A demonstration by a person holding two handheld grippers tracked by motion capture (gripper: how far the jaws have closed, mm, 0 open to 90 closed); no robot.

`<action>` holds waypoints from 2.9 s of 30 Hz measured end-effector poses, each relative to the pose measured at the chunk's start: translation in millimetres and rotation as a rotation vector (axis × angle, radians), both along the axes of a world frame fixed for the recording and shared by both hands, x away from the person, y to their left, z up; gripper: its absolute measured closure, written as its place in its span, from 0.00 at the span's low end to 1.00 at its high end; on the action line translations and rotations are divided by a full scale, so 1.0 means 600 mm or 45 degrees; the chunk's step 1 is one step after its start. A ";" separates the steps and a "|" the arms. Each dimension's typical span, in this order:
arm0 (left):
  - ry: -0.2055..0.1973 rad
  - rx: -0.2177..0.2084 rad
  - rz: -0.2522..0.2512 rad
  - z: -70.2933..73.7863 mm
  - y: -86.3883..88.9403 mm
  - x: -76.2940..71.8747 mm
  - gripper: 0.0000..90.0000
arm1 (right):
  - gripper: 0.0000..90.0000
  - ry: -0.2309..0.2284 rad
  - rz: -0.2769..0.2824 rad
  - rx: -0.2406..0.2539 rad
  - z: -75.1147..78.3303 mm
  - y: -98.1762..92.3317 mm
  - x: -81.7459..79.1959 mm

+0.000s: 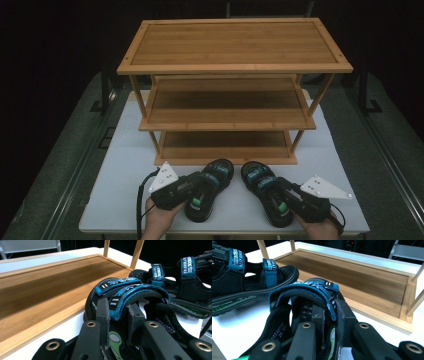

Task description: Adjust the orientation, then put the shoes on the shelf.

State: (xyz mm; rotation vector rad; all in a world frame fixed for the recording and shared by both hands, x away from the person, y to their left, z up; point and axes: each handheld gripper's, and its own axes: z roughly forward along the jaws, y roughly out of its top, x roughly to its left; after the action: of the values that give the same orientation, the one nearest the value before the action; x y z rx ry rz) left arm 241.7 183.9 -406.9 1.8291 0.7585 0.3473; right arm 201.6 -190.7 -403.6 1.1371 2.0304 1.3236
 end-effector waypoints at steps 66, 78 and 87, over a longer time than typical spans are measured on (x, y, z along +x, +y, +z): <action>-0.103 0.083 0.226 -0.015 -0.055 0.111 0.84 | 0.87 -0.087 -0.176 -0.064 -0.007 0.070 0.134; -0.069 0.103 0.221 -0.027 -0.055 0.128 0.83 | 0.86 -0.046 -0.200 -0.022 -0.030 0.078 0.153; -0.057 0.106 0.185 -0.028 -0.048 0.129 0.78 | 0.81 -0.032 -0.158 -0.071 -0.032 0.072 0.155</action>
State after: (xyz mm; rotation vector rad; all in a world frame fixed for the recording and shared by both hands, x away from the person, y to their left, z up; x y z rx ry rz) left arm 319.2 155.0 -423.6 1.8425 0.8590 0.5190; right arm 294.3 -147.7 -423.1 1.1949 1.9328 1.2076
